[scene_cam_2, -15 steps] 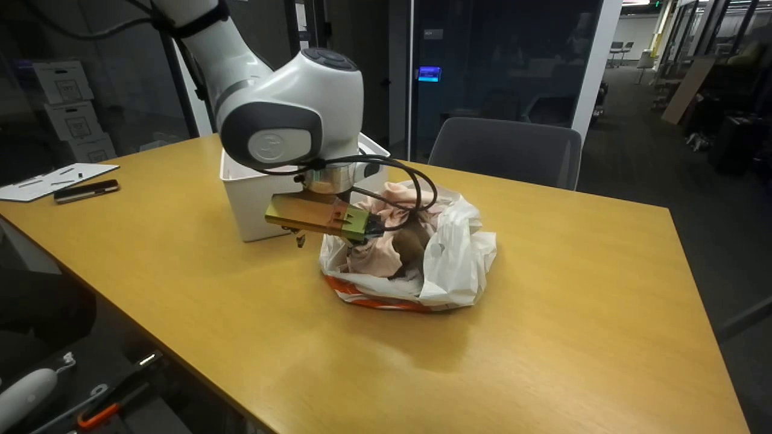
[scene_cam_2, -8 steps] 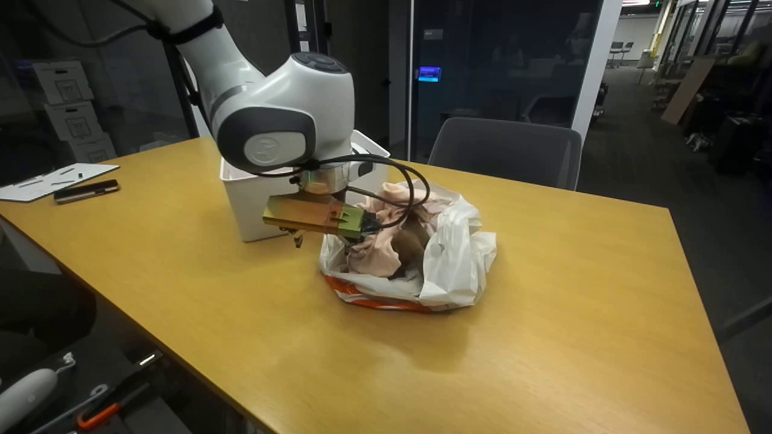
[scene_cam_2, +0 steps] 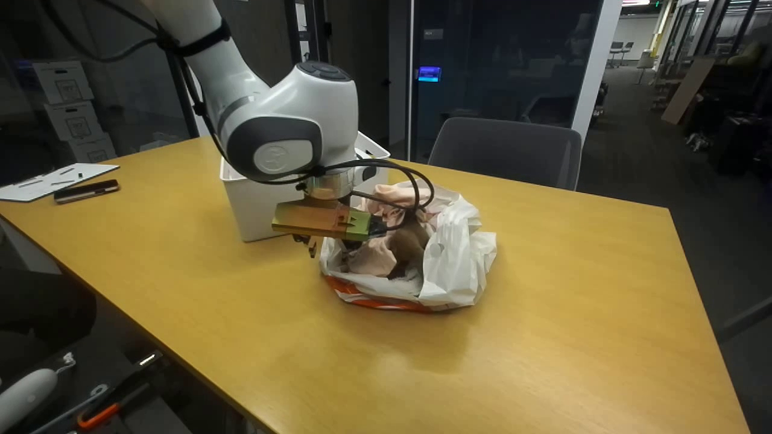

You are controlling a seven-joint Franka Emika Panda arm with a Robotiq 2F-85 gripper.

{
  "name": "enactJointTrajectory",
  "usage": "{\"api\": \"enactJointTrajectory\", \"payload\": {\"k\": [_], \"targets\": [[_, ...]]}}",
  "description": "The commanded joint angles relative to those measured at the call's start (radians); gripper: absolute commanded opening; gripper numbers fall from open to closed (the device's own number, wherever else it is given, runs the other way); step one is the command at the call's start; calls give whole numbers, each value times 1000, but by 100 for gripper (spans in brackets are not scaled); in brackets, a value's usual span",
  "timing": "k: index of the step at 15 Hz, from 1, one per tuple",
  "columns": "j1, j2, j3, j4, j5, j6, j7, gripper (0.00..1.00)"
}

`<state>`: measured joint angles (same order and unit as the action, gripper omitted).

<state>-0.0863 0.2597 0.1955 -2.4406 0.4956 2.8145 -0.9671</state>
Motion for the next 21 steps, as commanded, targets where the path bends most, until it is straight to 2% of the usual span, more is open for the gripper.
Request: {"api": "enactJointTrajectory", "payload": {"k": [1, 4, 5, 7, 10, 12, 13, 16, 17, 19, 21], "targets": [[-26, 15, 28, 16, -20, 28, -10, 29], [-39, 11, 43, 14, -7, 37, -17, 5], [-44, 7, 48, 13, -2, 37, -18, 6], [-58, -1, 65, 11, 11, 36, -27, 0], [-79, -11, 87, 12, 30, 22, -34, 4], [-121, -31, 135, 25, 108, -69, -78, 5], [-156, -49, 174, 38, 194, -160, -144, 3], [-203, -108, 207, 49, 331, -368, -265, 3], [-126, -139, 130, 46, 385, -399, -322, 2], [-67, -194, 78, 14, 382, -359, -379, 2], [-3, -239, 37, -24, 321, -263, -378, 3]]}}
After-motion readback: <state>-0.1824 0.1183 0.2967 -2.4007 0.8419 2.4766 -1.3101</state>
